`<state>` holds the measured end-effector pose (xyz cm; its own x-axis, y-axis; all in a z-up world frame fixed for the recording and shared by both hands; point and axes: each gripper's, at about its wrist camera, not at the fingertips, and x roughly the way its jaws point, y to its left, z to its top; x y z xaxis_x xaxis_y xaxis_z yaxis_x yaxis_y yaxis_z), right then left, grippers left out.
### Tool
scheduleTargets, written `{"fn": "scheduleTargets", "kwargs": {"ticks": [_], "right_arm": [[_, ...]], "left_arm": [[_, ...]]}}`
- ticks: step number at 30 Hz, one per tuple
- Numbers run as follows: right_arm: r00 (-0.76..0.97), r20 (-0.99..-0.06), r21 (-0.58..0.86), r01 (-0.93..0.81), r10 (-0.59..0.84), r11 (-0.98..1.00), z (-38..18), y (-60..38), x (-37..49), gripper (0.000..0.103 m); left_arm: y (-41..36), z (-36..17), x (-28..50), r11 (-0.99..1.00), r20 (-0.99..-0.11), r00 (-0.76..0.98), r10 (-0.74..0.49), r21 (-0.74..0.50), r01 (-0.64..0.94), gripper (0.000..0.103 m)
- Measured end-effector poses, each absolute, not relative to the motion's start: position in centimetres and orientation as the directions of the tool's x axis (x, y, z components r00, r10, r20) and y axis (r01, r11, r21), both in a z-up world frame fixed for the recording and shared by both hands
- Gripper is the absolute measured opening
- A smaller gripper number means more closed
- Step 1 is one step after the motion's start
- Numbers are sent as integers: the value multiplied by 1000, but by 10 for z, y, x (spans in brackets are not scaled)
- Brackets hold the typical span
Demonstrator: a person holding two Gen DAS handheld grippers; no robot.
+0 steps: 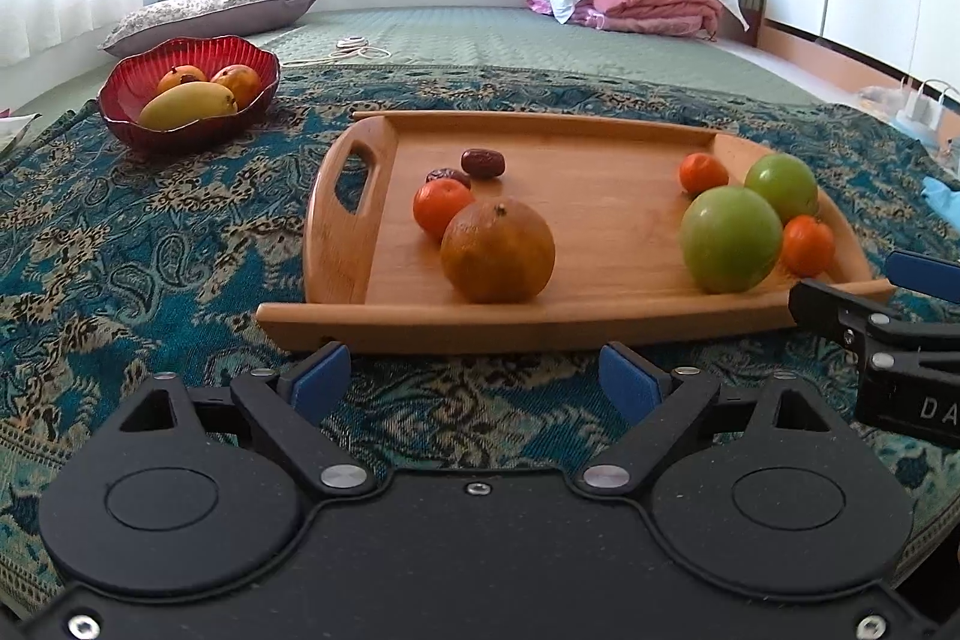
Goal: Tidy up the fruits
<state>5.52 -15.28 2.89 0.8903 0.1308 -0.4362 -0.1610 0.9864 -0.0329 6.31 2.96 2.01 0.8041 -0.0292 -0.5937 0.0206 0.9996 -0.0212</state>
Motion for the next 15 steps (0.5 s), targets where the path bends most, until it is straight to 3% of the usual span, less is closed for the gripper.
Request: {"fn": "scheduleTargets", "kwargs": {"ticks": [6, 9, 15], "right_arm": [[878, -466, -37, -144, 110, 989, 14, -152, 56, 95], [874, -477, -52, -136, 95, 989, 6, -150, 58, 103], [868, -491, -78, -123, 70, 989, -2, -147, 61, 103]], "left_arm": [[28, 11, 63, 1000, -602, 799, -13, 1, 17, 91], [29, 6, 64, 1000, -607, 795, -3, 6, 8, 91], [31, -1, 65, 1000, -608, 794, 5, 4, -3, 94]]}}
